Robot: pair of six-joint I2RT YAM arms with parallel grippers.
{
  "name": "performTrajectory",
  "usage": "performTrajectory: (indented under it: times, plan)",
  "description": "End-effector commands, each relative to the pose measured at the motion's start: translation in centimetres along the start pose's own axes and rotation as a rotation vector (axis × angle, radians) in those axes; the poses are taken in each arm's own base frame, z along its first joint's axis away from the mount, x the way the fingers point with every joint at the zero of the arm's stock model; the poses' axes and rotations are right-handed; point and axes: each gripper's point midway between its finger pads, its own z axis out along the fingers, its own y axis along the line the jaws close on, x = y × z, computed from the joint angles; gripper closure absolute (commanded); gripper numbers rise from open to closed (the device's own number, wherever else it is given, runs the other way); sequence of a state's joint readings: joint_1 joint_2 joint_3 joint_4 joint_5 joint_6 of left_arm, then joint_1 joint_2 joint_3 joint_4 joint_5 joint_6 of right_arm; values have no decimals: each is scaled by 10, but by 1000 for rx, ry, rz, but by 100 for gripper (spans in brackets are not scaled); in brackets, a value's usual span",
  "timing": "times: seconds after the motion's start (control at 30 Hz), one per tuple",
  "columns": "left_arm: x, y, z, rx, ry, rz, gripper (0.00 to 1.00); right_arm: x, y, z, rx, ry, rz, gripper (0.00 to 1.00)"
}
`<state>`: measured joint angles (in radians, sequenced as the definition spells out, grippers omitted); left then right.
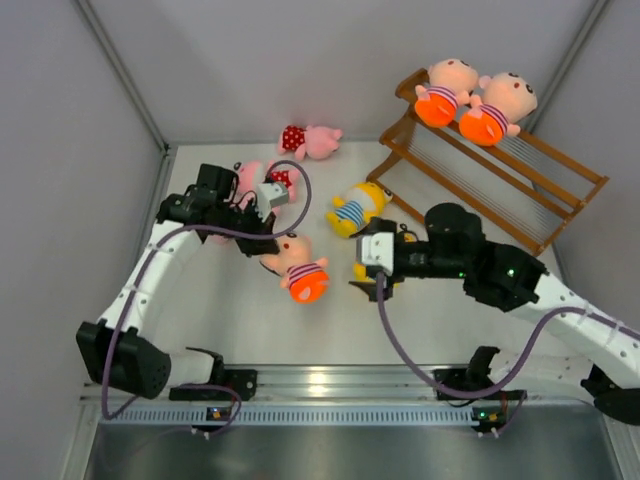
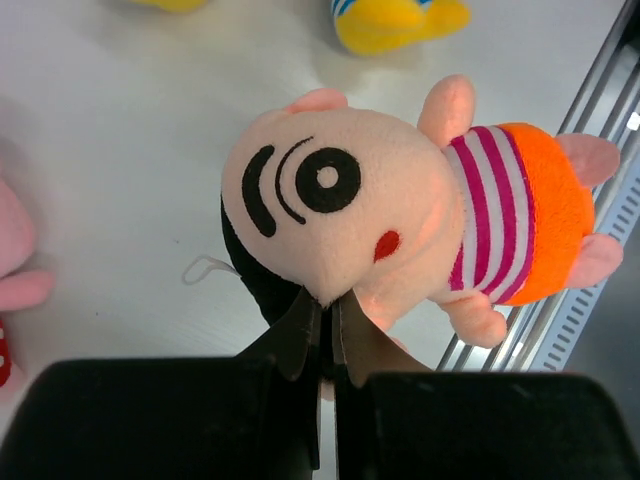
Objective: Place and organize the stuffed toys onto the shelf
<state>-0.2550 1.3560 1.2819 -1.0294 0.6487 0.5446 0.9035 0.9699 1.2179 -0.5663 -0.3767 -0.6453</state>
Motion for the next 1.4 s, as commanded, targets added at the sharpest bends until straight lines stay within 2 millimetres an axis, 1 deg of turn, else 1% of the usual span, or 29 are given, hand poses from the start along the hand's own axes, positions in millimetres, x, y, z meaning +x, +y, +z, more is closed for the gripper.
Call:
performTrajectory:
  times: [0.0,0.03,0.07,0.13,0.27,0.37,0.4,0.5,0.53,0.57,0.6,0.67,0.7,0.73,0.77,0.8,0.83,0.9,0.93,0.97,1.0,1.03,1.07,1.1,1.13,1.17,1.2,1.27,1.37]
  plan:
    - [-34,-39,-33,63,-153,47,100,-18,21,24,-52,25,-99,19]
    - [-38,-44,-39,63,-177,61,100,-19,39,31,-116,42,-113,19]
    - [-39,-46,-41,64,-183,59,100,-22,44,36,-144,45,-124,19]
    - [-40,-52,-44,74,-196,66,100,-10,61,56,-207,96,-140,19]
    - [-40,-58,-50,78,-206,82,100,9,78,83,-271,153,-158,19]
    - [-42,-61,-51,89,-217,87,100,20,79,98,-268,194,-146,21]
    - [-43,-63,-52,97,-223,88,100,23,71,102,-224,213,-144,23]
    - [-47,-67,-55,111,-241,98,100,27,55,107,-125,259,-102,57]
    - [-49,-68,-57,110,-246,103,100,27,53,106,-116,273,-84,78]
    - [-50,-68,-57,106,-246,96,100,20,48,105,-108,274,-78,92]
    - [-50,-65,-58,88,-240,93,100,22,41,102,-75,307,-74,100]
    - [-51,-62,-61,61,-237,90,90,13,29,94,-31,325,-26,100]
    - [-51,-58,-61,41,-230,85,87,12,18,88,10,335,-14,100]
    - [-52,-56,-62,28,-229,83,76,12,15,83,17,347,-1,100]
    - [-56,-56,-66,14,-237,75,67,2,6,77,45,330,3,100]
    - [-56,-50,-68,-22,-227,63,61,1,-5,70,81,336,5,100]
    - [-59,-48,-71,-45,-230,59,46,-1,-11,64,102,341,0,100]
    - [-64,-38,-82,-130,-232,42,28,-7,-31,45,169,353,-11,100]
    - [-66,-35,-86,-162,-234,37,7,-18,-43,34,206,337,-14,100]
    - [-71,-34,-94,-194,-249,49,3,-21,-52,25,237,343,-19,100]
    - [-72,-32,-98,-217,-251,56,2,-14,-65,10,291,398,-24,100]
    - [-72,-28,-104,-259,-252,62,2,-15,-75,-2,331,415,-29,100]
    - [-73,-28,-108,-275,-257,70,2,-26,-89,-20,385,401,-23,100]
    - [-73,-28,-109,-283,-259,75,2,-25,-98,-35,425,423,-16,100]
    - [-72,-31,-112,-286,-267,86,2,-22,-115,-54,494,438,0,100]
    - [-69,-32,-110,-275,-263,84,2,-29,-127,-77,562,420,8,100]
    - [-68,-34,-109,-268,-262,85,2,-24,-143,-99,650,455,15,100]
    - [-63,-36,-105,-254,-257,83,2,-32,-158,-134,760,459,10,100]
    - [-57,-35,-100,-250,-240,74,2,-30,-181,-185,920,516,15,100]
